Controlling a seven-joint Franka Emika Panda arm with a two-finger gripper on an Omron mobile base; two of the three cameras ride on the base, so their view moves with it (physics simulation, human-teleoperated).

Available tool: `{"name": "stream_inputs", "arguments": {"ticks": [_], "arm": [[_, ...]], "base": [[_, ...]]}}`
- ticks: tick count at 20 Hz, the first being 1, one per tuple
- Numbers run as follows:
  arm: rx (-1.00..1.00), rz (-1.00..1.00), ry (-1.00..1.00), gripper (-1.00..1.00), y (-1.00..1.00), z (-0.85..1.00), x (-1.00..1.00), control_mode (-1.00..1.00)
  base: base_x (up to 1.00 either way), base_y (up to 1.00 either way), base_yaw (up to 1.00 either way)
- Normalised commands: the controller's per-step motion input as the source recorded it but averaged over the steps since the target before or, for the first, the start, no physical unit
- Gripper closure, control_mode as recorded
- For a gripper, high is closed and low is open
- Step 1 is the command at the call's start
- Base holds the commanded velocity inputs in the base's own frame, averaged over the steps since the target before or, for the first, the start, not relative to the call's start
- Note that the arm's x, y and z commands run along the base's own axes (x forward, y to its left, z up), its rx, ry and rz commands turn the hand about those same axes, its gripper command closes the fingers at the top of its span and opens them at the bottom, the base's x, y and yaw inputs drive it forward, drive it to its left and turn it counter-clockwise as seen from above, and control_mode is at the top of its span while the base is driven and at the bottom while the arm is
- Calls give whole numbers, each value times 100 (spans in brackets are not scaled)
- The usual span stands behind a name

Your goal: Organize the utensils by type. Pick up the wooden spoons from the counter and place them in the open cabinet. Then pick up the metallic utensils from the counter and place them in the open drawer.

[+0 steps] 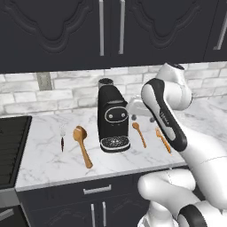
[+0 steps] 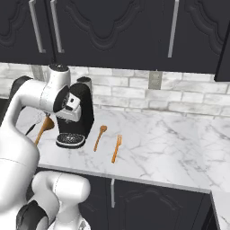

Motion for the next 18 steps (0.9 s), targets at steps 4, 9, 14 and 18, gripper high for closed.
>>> {"name": "stream_inputs", "arguments": {"ticks": [4,9,14,18], "arm": [[-2,3,0,-100,42,-21,-11,-100],[-16,0,3,-100,48,-25,-1,-100],[-19,0,15,-100,61,-36,12,-100],[-6,0,2,-100,49,-30,27,-100]], "base": [[0,0,0],[0,0,0],[0,0,0],[0,0,0]]}}
